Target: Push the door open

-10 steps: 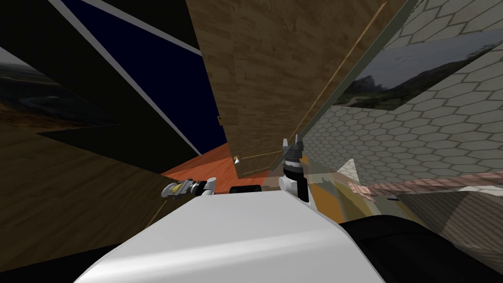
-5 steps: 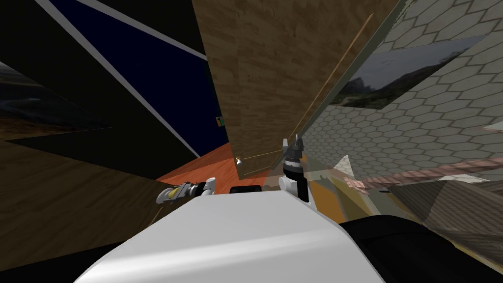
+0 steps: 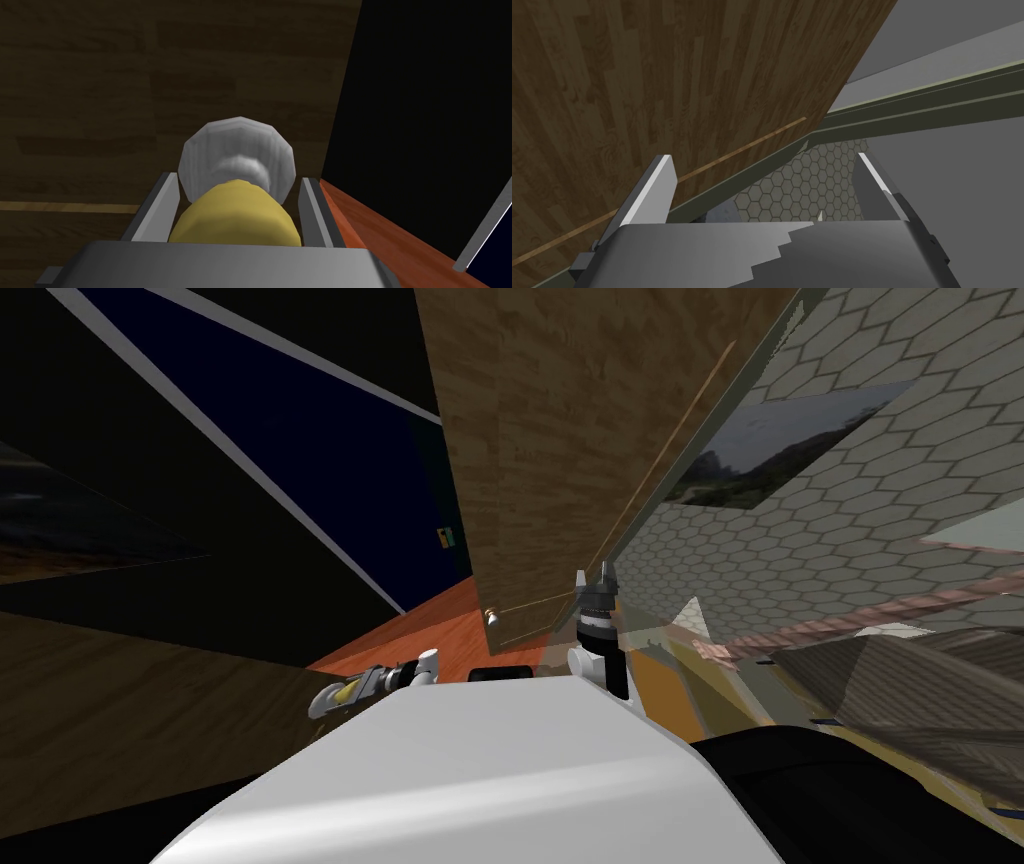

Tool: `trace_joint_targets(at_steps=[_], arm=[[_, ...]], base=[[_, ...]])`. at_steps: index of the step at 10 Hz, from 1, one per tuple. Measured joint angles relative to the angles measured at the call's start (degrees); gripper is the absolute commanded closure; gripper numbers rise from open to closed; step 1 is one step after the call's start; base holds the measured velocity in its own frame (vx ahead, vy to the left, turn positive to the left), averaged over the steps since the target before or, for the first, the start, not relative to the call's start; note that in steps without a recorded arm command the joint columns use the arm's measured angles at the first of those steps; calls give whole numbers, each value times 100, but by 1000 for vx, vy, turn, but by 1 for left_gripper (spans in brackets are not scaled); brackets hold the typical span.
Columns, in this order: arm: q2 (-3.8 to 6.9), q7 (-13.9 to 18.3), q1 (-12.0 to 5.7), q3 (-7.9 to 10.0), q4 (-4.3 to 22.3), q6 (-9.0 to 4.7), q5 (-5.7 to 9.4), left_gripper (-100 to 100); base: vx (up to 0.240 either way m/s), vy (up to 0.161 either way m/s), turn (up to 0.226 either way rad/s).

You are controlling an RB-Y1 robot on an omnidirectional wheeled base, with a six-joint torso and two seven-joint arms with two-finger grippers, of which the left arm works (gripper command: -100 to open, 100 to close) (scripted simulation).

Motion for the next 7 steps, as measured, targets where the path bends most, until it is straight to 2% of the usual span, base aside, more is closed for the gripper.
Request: trace_joint_targets(at_steps=[1, 2, 4, 5, 6, 7], arm=[[-15, -2, -72, 94, 93, -121, 94, 100], [-99, -98, -11, 130, -82, -155, 134, 100], [-156, -131, -75, 291, 2, -355, 288, 100], [-222, -174, -75, 376, -30, -454, 372, 100], [-274, -191, -87, 461, -9, -566, 451, 100], [-270, -191, -88, 473, -10, -610, 456, 100]], base=[[-2, 131, -82], [7, 147, -154], [-2, 202, -125], [-14, 237, -141], [-22, 104, -28], [-42, 97, -32]])
